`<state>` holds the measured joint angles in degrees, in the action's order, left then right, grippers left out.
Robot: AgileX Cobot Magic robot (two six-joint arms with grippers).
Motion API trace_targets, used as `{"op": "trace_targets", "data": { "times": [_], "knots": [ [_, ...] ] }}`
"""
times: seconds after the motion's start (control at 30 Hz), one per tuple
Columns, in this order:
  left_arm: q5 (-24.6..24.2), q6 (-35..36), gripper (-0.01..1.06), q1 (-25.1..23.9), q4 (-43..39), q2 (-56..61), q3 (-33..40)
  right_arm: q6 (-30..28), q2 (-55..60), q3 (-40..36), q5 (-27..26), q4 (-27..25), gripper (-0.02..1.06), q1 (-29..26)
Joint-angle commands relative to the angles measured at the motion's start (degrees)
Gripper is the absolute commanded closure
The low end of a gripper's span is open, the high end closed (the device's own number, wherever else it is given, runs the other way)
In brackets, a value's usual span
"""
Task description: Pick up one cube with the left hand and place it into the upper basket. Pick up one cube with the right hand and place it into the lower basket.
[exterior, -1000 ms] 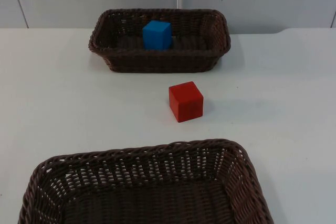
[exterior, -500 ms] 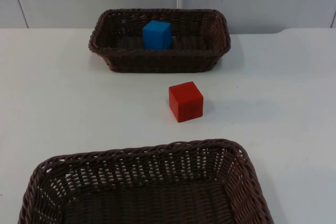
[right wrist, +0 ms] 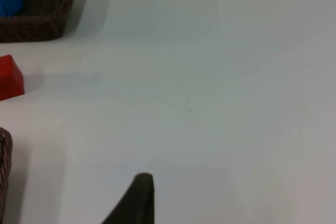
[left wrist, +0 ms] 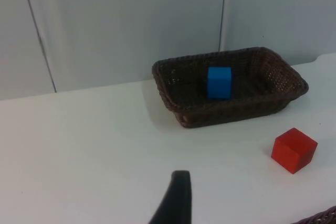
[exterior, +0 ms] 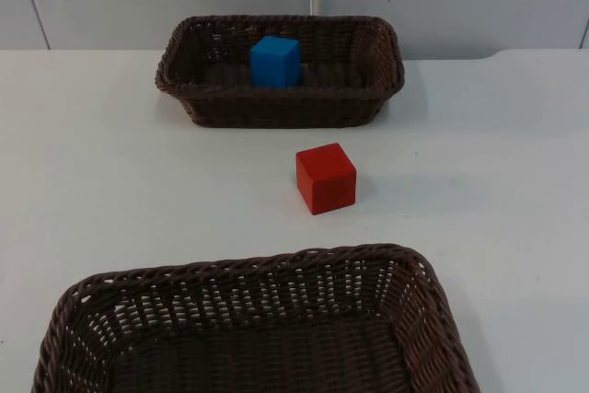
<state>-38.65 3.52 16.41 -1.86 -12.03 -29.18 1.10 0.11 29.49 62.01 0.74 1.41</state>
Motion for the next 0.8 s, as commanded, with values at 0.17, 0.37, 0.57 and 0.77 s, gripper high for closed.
{"op": "trace_targets", "data": {
  "times": [0.17,0.37,0.57,0.77],
  "knots": [
    [0.0,0.3,0.27,0.1,-0.1,0.2,-0.4,-0.6,-0.1,0.3,-0.5,-1.4,-0.01,-0.2],
    [0.0,0.3,0.27,0.1,-0.1,0.2,-0.4,-0.6,4.8,1.7,-2.7,-2.5,-0.01,-0.2],
    [0.0,0.3,0.27,0.1,-0.1,0.2,-0.4,-0.6,13.5,4.2,-6.1,-2.5,-0.01,-0.2],
    [0.0,0.3,0.27,0.1,-0.1,0.2,-0.4,-0.6,26.5,8.6,-7.0,-2.5,-0.01,-0.2]
  ]
}}
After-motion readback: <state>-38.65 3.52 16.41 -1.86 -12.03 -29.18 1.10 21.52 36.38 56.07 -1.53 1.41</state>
